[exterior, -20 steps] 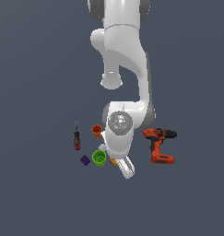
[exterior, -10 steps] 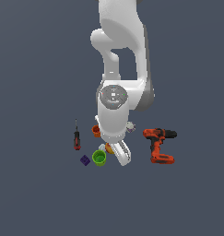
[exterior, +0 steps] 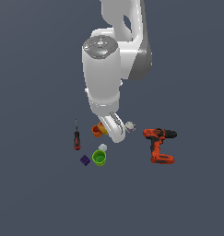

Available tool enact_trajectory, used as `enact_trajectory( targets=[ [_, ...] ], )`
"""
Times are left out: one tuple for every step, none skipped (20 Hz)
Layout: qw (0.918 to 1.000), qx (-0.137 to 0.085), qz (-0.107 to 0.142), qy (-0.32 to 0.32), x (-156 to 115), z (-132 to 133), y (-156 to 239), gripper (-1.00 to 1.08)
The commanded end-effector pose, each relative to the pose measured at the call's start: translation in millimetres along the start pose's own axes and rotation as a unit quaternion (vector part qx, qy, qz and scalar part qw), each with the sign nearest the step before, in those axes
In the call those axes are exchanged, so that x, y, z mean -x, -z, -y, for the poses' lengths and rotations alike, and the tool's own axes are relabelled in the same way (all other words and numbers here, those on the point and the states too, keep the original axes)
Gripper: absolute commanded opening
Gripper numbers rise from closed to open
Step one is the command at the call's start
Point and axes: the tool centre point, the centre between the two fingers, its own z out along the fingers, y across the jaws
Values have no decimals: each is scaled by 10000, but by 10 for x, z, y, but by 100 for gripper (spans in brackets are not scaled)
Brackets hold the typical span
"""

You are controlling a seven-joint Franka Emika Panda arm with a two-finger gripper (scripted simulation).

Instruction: Pick up a designated object from a clutter of objects.

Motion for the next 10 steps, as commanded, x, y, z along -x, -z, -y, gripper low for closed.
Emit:
enact_trajectory(
  targets=[
    [10000,-4,-3,-3,-15,-128,271,-100],
    [10000,-4,-3,-3,-21,-179,382,-100],
    [10000,-4,-3,-3,-26,-230,491,-100],
    [10000,-4,-3,-3,-32,-279,598,-100],
    [10000,-3,-5,-5,-37,-326,702,-100],
    [10000,-3,-5,-5,-43,-371,802,-100],
    [10000,-3,-5,-5,-49,-415,900,-100],
    [10000,-3,-5,-5,-55,-457,993,-100],
    [10000,-1,-8,-5,-59,-496,1083,-100],
    [10000,-1,-8,-5,-65,-534,1169,-100]
  ],
)
